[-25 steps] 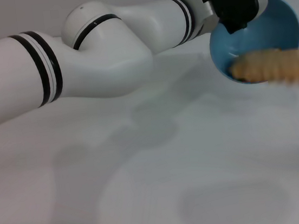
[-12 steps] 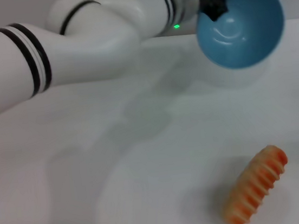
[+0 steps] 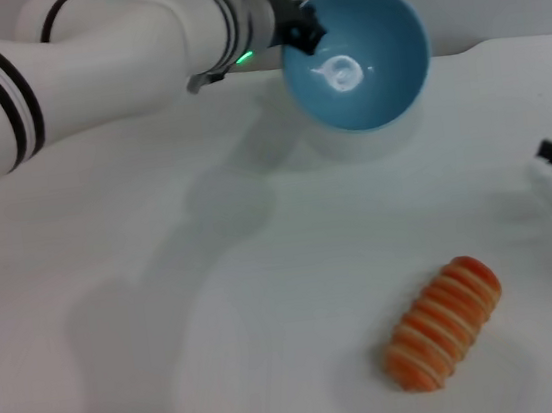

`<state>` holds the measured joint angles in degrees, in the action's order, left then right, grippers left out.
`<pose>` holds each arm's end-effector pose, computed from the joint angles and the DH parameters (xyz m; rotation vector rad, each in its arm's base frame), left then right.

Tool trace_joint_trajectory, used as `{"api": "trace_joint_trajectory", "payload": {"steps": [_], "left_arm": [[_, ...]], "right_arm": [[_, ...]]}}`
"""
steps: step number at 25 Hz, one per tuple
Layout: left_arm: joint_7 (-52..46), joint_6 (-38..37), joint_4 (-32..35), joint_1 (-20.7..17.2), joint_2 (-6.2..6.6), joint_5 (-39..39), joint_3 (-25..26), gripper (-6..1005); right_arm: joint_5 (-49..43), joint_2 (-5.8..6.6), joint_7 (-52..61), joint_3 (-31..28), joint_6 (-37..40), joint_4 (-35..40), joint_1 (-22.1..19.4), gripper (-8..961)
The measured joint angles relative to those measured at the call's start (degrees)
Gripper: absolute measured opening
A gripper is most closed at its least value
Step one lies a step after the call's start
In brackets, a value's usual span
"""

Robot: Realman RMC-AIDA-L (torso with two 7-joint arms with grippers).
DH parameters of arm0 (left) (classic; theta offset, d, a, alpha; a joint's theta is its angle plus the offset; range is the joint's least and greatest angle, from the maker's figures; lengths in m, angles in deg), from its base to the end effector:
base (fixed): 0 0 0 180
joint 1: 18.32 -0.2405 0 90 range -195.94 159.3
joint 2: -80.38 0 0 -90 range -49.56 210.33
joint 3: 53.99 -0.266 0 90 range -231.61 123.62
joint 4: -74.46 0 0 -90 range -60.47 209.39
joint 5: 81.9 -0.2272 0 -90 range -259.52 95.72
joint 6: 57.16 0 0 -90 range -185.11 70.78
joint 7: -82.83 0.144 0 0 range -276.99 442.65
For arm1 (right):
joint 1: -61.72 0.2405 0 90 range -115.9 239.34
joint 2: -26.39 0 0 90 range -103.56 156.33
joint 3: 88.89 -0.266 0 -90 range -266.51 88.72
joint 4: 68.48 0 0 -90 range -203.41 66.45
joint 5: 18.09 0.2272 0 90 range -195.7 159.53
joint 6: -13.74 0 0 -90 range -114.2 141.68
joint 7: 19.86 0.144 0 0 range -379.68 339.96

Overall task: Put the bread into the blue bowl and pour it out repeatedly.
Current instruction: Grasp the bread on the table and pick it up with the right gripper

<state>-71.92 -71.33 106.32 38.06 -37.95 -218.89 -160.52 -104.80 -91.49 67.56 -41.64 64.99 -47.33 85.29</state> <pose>-0.1378 0.4923 -0.1033 -2.2569 -0.4462 -0.0193 0.3874 0.3486 -0.0217 -1.8693 1.3678 0.6697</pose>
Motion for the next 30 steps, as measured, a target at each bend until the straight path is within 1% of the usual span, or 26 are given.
{"api": "trace_joint_trajectory", "payload": {"steps": [3,5,6,7,8,9,11,12,14,15,18,19,20,21,23,30], "left_arm": [[0.0,-0.6,-1.5,-0.1,-0.05,0.1,2.1,-1],[0.0,-1.0,-1.9,-0.8,-0.07,0.5,3.1,-1],[0.0,-1.0,-1.9,-0.8,-0.07,0.5,3.1,-1],[0.0,-1.1,-1.9,-1.3,-0.09,0.6,3.3,-1],[0.0,-1.1,-1.9,-1.4,-0.1,0.6,3.3,-1],[0.0,-1.1,-1.9,-1.6,-0.16,0.7,3.3,-2],[0.0,-1.1,-2.1,-2.0,-0.25,1.1,3.3,-2],[0.0,-1.1,-2.1,-2.2,-0.28,1.3,3.3,-2],[0.0,-1.1,-2.1,-2.8,-0.29,1.9,3.4,-2],[0.0,-1.0,-2.1,-3.0,-0.29,2.2,3.4,-2],[0.0,-0.7,-2.2,-3.6,-0.29,2.9,3.4,-2],[0.0,-0.6,-2.2,-3.7,-0.28,3.0,3.4,-2],[0.0,-0.5,-2.2,-3.8,-0.28,3.1,3.4,-2],[0.0,-0.4,-2.2,-3.9,-0.28,3.2,3.4,-1],[0.0,-0.4,-2.2,-3.9,-0.33,3.2,3.4,-1],[0.0,-0.1,-2.2,-3.9,-0.36,3.3,3.2,0]], "right_arm": [[-15.9,0.35,16.8,-0.1,4.6,6.7,0.7,463],[-23.0,0.95,24.8,-0.6,8.9,9.7,1.6,461],[-27.9,1.8,30.2,-1.0,12.7,10.9,3.0,460],[-27.9,1.8,30.2,-1.0,12.7,10.9,3.0,460],[-29.8,2.28,32.0,-1.1,14.2,11.0,3.8,459],[-34.1,3.04,35.7,-1.0,16.6,10.7,5.7,458],[-35.8,3.15,37.0,-0.8,17.2,10.5,6.4,457],[-36.7,3.11,37.6,-0.6,17.4,10.5,7.0,456],[-38.2,2.19,37.9,-0.3,17.5,10.6,7.9,454],[-38.2,2.19,37.9,-0.3,17.5,10.6,7.9,454],[-40.1,0.94,37.8,-0.2,17.4,10.9,8.4,451],[-42.1,0.32,37.8,-0.1,17.5,10.8,8.9,450],[-43.1,0.04,37.9,0.0,17.6,10.7,9.1,450],[-43.1,0.04,37.9,0.0,17.6,10.7,9.1,449],[-45.4,-0.39,38.1,0.7,17.6,9.6,9.9,447],[-45.3,-0.74,38.0,1.7,17.0,7.2,10.5,442]]}}
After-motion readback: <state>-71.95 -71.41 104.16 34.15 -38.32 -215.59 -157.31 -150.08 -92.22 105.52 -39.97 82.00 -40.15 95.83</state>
